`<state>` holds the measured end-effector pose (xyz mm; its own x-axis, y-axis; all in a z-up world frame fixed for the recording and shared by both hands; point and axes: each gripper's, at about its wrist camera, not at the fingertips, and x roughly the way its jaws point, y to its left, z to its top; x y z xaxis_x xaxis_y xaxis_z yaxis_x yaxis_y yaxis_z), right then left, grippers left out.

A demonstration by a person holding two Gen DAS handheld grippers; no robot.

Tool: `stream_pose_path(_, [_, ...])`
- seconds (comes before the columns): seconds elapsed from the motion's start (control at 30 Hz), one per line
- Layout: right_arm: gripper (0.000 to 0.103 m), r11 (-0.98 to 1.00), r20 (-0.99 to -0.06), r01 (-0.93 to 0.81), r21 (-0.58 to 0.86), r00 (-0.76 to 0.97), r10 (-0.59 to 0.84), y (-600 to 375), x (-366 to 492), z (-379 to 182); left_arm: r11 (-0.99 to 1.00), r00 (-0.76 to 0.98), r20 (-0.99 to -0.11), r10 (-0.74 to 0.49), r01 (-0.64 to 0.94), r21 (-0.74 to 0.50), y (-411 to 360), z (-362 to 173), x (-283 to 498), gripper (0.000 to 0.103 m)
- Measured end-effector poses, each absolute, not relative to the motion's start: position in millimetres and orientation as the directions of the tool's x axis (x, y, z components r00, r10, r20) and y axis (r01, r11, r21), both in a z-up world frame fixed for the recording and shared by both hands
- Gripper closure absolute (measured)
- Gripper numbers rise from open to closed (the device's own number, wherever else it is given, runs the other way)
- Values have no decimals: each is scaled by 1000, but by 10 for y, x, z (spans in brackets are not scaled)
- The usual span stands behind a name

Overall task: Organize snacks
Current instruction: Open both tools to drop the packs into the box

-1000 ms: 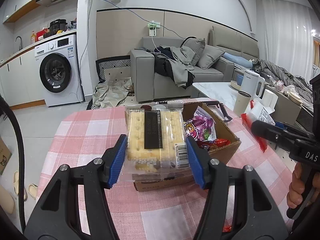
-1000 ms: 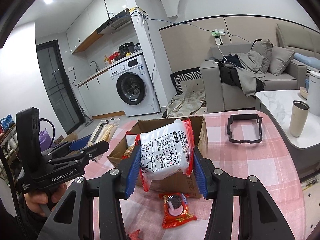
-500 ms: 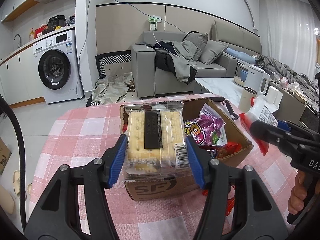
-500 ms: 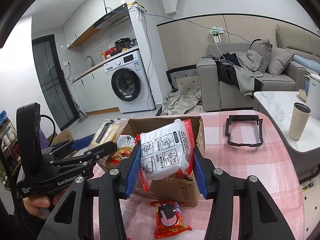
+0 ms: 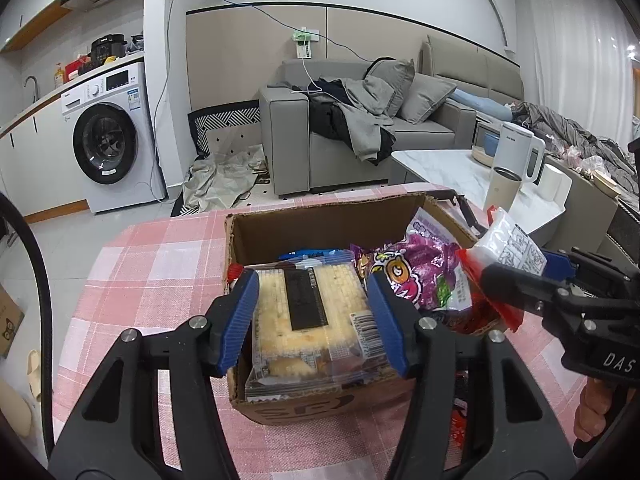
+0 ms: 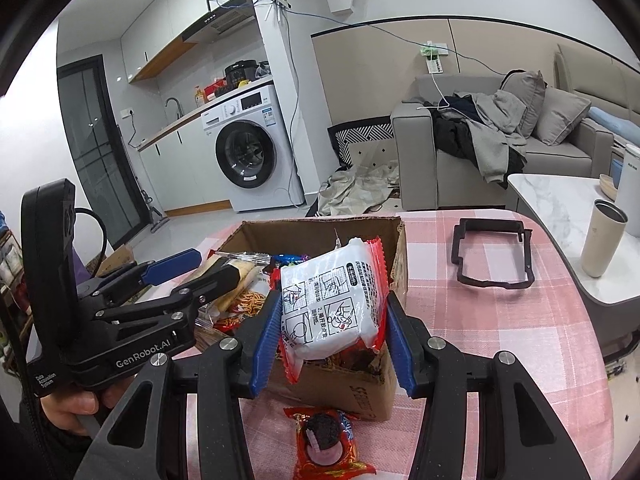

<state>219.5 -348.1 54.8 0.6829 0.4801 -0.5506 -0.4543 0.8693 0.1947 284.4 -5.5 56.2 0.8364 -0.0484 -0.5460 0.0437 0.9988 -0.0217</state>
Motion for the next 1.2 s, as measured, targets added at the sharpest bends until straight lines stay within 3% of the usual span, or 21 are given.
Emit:
stream_pose_path(0.6, [53,873,-586,-468,138,672,453,-3214,2453,354,999,842,-537,-46,54,0,-30,501,2942,47])
stream_pose_path(0.7, [49,869,-578,-481,116,679,453,-3219,2390,386,998,838,-543,-54,54,-16,-11,538,2902,41])
stream_pose_path(0.73, [45,868,-573,-484,110,683,453,-3223,2363,399,998,837,-544,-58,51,-27,7,547,2873,34])
stream_pose_path(0.8, [28,868,-558,-488,91,697,451,-3253,2278,443,998,840,-540,-58,46,-37,31,576,2795,20])
stream_pose_path(0.83, [19,870,-549,-486,82,706,447,-3281,2224,465,998,842,-536,-60,46,-39,38,587,2743,19])
stream_pose_path(0.97, [4,876,-519,-476,71,733,440,-3422,2014,570,998,841,-537,-62,52,-34,53,615,2503,17])
stream_pose_path(1.03, [2,884,-520,-462,68,740,427,-3487,1932,586,998,848,-527,-58,48,-33,58,630,2353,11])
stream_pose_path(1.07, [2,890,-529,-453,56,743,411,-3511,1889,584,998,851,-522,-58,48,-32,60,626,2271,2])
stream_pose_path(1.2, [1,888,-559,-454,66,721,410,-3583,1751,547,999,858,-511,-52,47,-23,60,605,1973,1])
